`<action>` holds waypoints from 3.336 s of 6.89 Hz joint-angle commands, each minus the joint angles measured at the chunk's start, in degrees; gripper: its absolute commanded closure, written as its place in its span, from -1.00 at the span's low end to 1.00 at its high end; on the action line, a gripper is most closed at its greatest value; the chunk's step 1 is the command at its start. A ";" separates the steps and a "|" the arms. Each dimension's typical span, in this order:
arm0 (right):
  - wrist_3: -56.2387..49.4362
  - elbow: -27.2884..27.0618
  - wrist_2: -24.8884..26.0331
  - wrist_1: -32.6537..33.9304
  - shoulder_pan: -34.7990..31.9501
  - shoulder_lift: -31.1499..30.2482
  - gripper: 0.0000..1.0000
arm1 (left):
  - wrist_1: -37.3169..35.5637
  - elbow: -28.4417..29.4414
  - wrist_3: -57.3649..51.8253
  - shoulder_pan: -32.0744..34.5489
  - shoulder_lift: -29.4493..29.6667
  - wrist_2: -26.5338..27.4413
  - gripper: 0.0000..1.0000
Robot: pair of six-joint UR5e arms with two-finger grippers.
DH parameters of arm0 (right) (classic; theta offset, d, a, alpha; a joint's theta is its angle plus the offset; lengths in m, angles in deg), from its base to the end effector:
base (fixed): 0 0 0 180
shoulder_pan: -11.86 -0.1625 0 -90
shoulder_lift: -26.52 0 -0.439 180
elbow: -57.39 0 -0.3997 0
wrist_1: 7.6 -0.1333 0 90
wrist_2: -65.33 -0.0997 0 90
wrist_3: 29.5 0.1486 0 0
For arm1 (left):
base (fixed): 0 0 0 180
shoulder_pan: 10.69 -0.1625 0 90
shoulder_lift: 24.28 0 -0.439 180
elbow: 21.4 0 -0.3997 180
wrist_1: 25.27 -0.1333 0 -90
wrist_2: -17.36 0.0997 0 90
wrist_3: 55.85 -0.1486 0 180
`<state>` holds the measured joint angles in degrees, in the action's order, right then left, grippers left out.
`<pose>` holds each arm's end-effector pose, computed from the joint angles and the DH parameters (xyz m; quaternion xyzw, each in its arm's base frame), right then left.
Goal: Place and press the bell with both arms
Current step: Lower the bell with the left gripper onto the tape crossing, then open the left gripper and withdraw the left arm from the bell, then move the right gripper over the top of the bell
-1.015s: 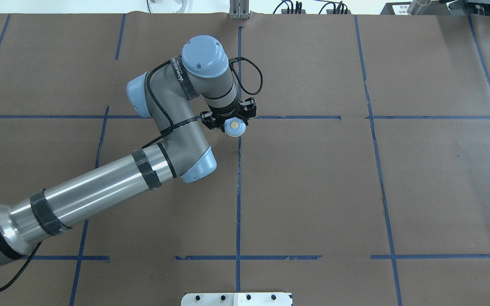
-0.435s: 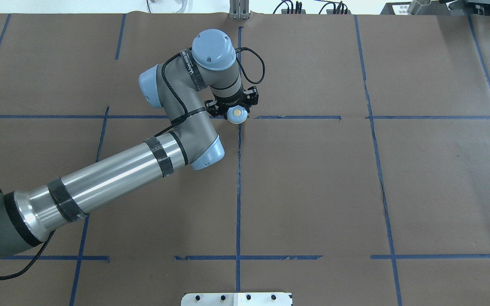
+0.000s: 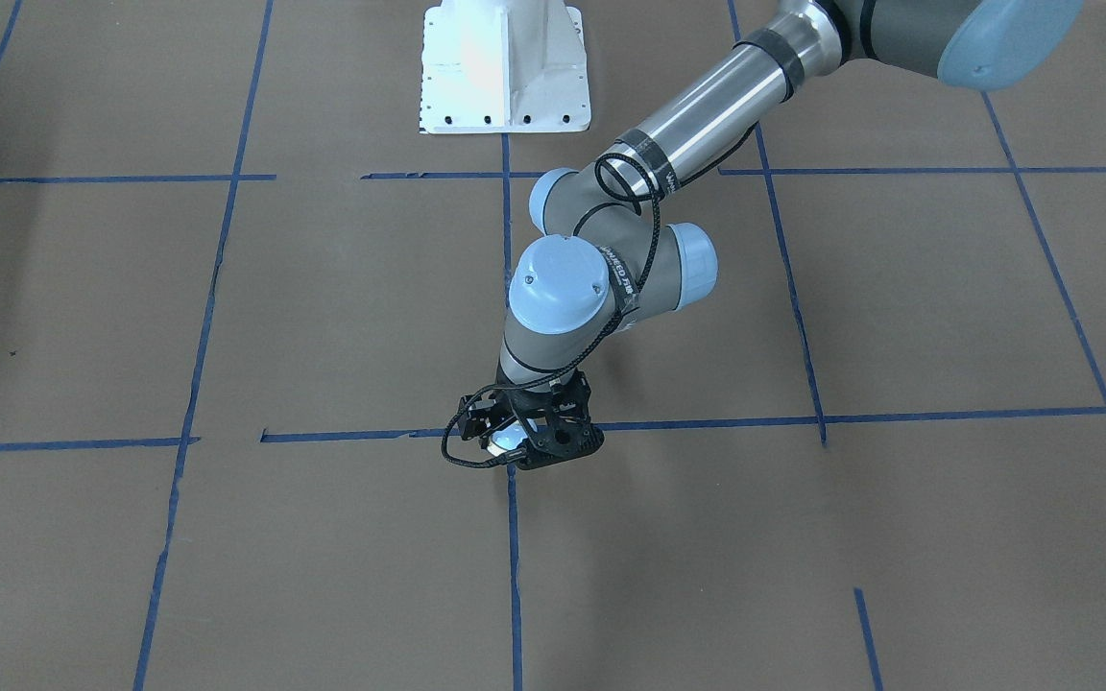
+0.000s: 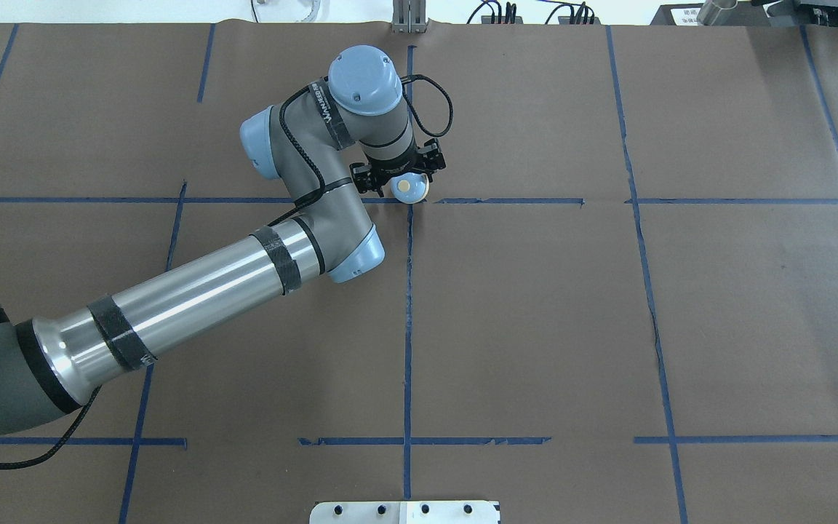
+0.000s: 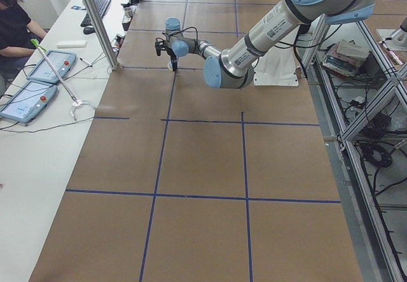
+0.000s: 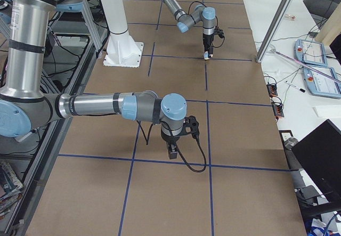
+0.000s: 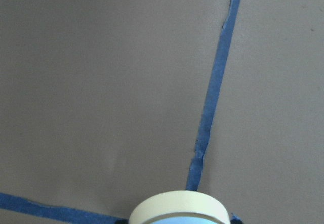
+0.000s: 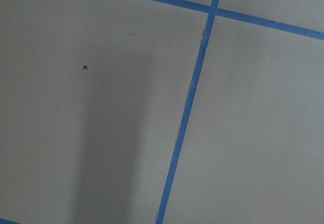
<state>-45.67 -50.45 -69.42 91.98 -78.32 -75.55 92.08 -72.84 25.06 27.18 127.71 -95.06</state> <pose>0.0299 -0.3983 0.6635 0.0237 -0.3810 -0.1160 0.9170 0.6822 -0.6276 0.2194 0.0065 0.4557 -0.1395 0.8791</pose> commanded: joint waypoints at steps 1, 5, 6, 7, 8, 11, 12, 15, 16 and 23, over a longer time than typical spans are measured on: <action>0.00 0.00 0.01 0.00 0.00 0.03 -1.00 | 0.16 0.11 -0.06 0.09 0.49 0.01 -1.00; 0.00 0.00 0.01 -0.09 0.00 0.03 -1.00 | -4.29 -2.50 -4.25 5.17 0.94 -11.12 -1.00; 0.09 -0.17 -0.08 -0.09 0.00 0.29 -1.00 | -10.94 -5.74 -7.84 5.71 -0.19 -11.15 -1.00; 0.09 -0.26 -0.86 -0.09 0.09 0.64 -1.00 | -21.01 -11.43 -13.97 6.07 -2.82 -11.15 -1.00; 0.00 -0.44 -1.13 -0.09 0.09 0.64 -1.00 | -29.90 -20.89 -17.51 6.59 -7.89 -11.07 -1.00; -0.09 -1.31 -5.09 -0.09 1.31 1.34 -1.00 | -31.75 -53.06 -30.94 13.08 -34.49 -11.15 -1.00; 0.17 -1.14 -5.00 0.61 2.54 7.00 -1.00 | -31.74 -60.02 -38.39 16.67 -44.14 -11.50 -1.00; 8.94 -0.97 -4.65 -0.09 9.73 11.43 -1.00 | -31.92 -61.77 -68.26 34.31 -62.03 -17.64 -1.00; 12.27 -0.79 -4.56 0.00 13.84 15.63 -1.00 | -31.66 -60.20 -76.26 38.63 -66.61 -17.57 -1.00; 55.43 8.91 9.84 -0.18 43.31 47.87 -0.93 | -30.78 -57.28 -85.14 53.00 -77.64 -23.37 -1.00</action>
<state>4.67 -47.06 -62.03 91.88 -38.47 -34.61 61.24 -129.98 -60.15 80.09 50.14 -117.71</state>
